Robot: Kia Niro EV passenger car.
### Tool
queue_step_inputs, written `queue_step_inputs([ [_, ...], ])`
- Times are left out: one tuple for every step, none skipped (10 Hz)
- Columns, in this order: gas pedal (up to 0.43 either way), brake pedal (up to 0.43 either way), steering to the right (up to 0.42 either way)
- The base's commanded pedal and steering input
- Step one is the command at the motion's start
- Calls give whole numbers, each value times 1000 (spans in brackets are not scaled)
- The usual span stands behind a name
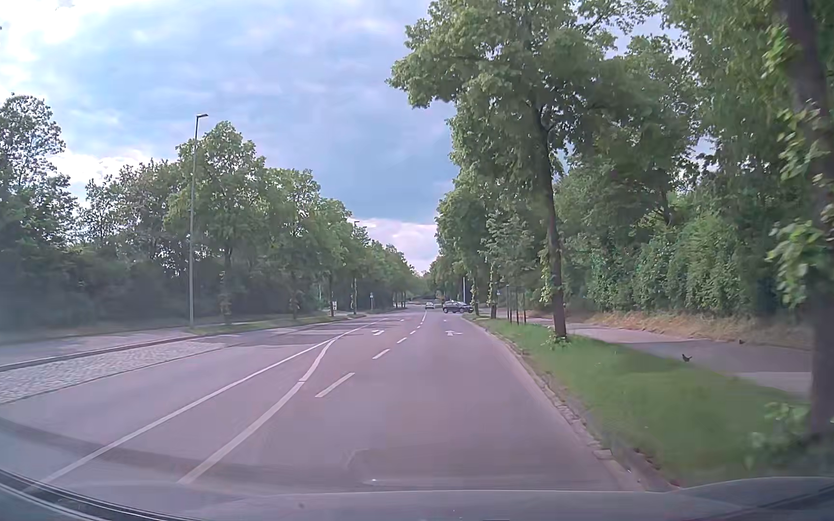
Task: Follow the waypoints while adhering to traffic rules and regulations
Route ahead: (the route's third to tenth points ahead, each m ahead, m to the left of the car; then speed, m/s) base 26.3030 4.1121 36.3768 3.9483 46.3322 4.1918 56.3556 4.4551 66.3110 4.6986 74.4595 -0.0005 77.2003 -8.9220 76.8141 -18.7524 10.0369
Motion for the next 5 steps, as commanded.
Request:
queue_step_inputs([
  [0,18,12],
  [0,18,11],
  [0,18,10],
  [0,18,6],
  [0,18,4],
])
